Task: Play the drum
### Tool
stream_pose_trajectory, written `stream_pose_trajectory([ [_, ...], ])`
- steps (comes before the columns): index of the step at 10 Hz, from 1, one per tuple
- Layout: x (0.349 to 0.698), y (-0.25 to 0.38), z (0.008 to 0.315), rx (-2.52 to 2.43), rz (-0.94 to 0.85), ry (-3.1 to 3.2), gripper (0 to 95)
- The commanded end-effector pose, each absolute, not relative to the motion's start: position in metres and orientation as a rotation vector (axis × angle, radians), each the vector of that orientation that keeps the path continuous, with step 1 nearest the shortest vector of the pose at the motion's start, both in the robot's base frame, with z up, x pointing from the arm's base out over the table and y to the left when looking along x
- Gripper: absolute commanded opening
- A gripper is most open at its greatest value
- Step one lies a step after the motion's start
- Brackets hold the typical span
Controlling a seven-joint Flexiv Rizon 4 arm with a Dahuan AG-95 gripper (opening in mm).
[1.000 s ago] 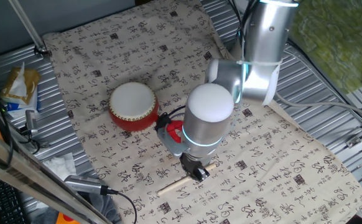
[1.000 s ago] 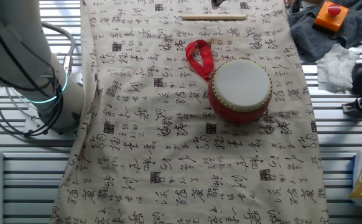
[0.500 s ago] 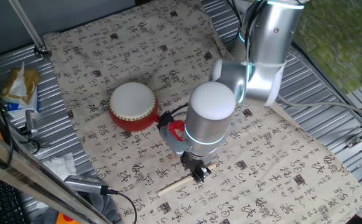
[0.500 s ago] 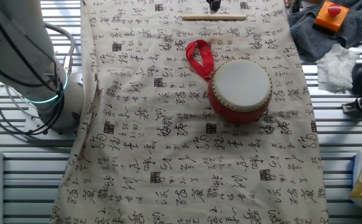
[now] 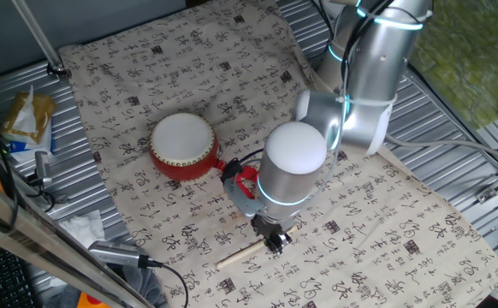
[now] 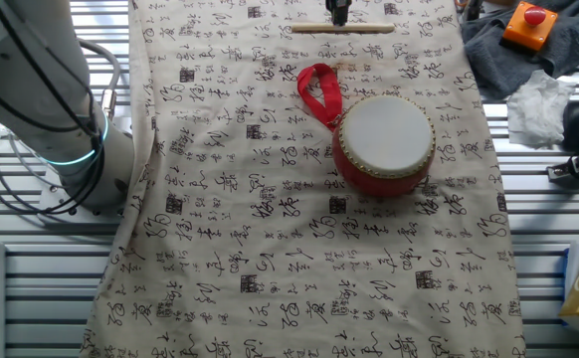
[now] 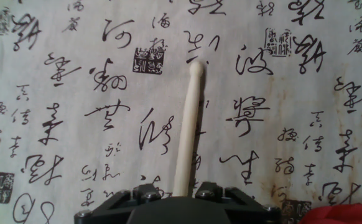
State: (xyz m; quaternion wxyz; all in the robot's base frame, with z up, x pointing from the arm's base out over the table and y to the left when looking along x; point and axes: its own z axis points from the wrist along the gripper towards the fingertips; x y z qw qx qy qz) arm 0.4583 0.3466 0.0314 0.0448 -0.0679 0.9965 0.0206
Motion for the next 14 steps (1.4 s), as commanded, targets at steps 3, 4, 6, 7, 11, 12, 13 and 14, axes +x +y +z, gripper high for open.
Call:
stream_pose_trajectory([
  [3, 0.458, 0.347, 0.030, -0.209, 0.044, 3.073, 38.0],
  [4, 0.458, 0.347, 0.030, -0.209, 0.038, 3.078, 19.0],
  [6, 0.458, 0.347, 0.028, -0.164, 0.024, 3.098, 19.0],
  [7, 0.458, 0.347, 0.027, -0.129, 0.023, 3.100, 19.0],
  [11, 0.457, 0.337, 0.030, -0.080, 0.028, 3.082, 19.0],
  [12, 0.456, 0.332, 0.031, -0.064, 0.040, 3.075, 19.0],
  [13, 0.456, 0.330, 0.032, -0.053, 0.044, 3.071, 19.0],
  [14, 0.456, 0.330, 0.032, -0.046, 0.049, 3.069, 19.0],
])
